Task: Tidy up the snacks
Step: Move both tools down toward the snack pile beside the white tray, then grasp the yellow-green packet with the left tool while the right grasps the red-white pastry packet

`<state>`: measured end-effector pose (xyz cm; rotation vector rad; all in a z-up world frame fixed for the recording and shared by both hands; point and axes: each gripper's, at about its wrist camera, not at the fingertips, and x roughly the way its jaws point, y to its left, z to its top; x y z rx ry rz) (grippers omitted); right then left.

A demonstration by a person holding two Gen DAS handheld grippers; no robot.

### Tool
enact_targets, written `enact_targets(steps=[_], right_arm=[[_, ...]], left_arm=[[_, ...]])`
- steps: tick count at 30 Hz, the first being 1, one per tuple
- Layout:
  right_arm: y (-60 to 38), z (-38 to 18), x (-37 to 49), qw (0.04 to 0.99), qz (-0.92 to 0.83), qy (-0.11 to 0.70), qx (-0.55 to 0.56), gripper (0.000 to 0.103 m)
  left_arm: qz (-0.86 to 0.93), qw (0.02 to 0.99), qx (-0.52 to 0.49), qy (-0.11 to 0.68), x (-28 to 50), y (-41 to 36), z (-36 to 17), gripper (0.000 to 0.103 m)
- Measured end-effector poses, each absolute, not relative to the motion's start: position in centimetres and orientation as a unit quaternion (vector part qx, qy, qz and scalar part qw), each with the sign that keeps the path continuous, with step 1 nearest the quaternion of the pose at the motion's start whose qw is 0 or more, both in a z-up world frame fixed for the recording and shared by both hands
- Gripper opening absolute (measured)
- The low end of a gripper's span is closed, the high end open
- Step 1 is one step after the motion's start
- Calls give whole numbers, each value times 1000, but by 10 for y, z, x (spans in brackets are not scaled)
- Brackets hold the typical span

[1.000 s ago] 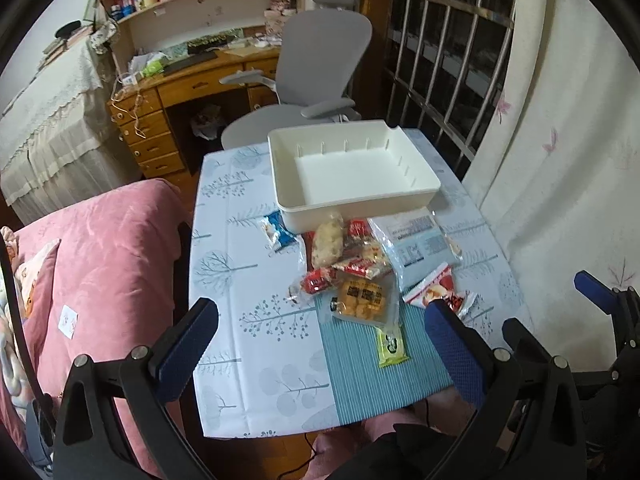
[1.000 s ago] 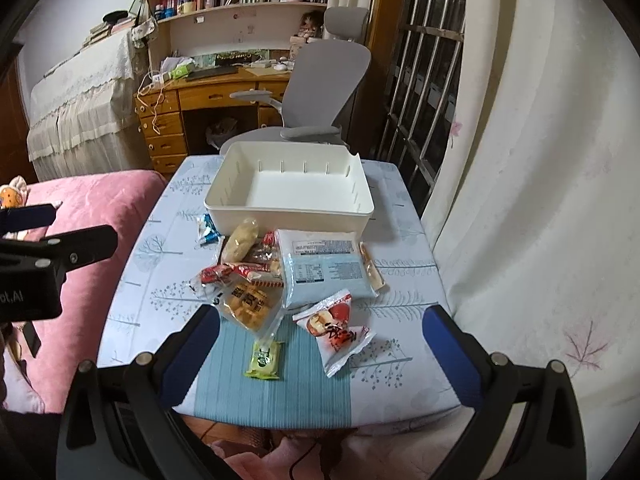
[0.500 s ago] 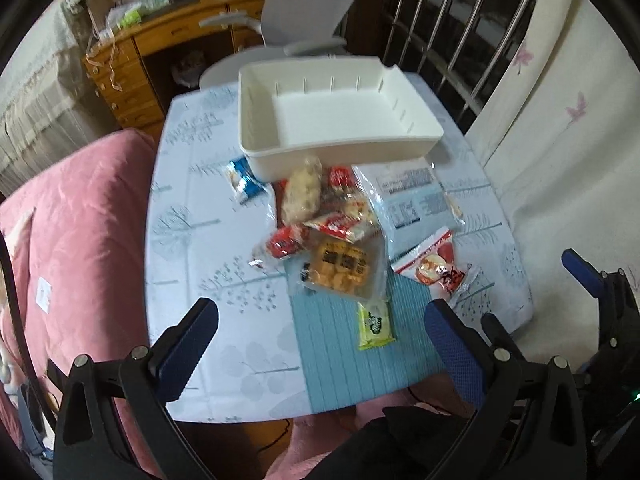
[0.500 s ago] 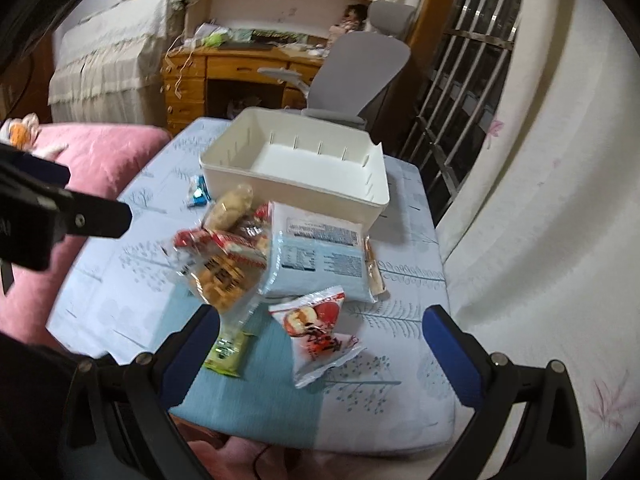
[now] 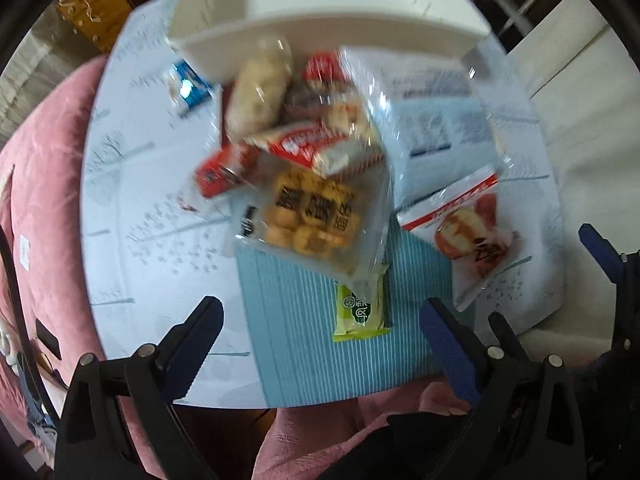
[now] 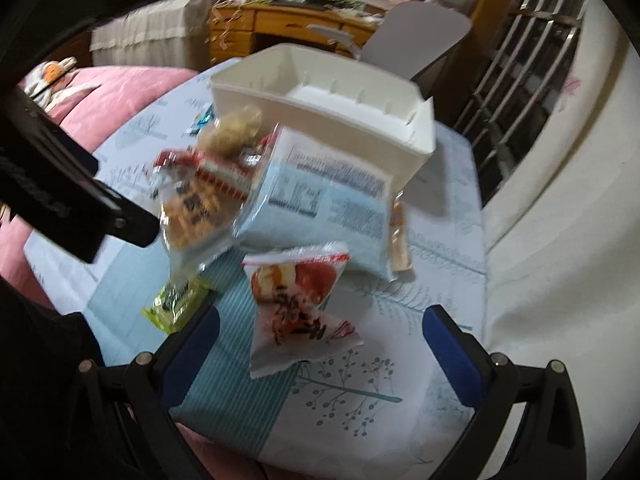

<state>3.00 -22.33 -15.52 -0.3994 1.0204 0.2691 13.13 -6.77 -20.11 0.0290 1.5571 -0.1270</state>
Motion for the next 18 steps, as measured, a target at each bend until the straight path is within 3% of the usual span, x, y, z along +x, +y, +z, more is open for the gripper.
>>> enact_targets(steps=[9, 11, 12, 13, 18], right_arm=[[-228, -192, 33, 826, 182, 481, -231, 101], [-228, -198, 34, 822, 195, 483, -231, 100], [-228, -202, 34, 819, 204, 484, -231, 98], [-227, -206, 36, 817, 211, 486, -230, 94], [-227, -218, 45, 808, 232, 498, -215, 89]], left_arm=[[-40, 657, 11, 752, 130, -89, -271, 88], [-36, 651, 9, 758, 129, -92, -280, 80], [-36, 649, 8, 760, 130, -94, -284, 68], [-34, 645, 6, 763, 130, -96, -290, 65], [-31, 635, 3, 771, 136, -113, -309, 60]])
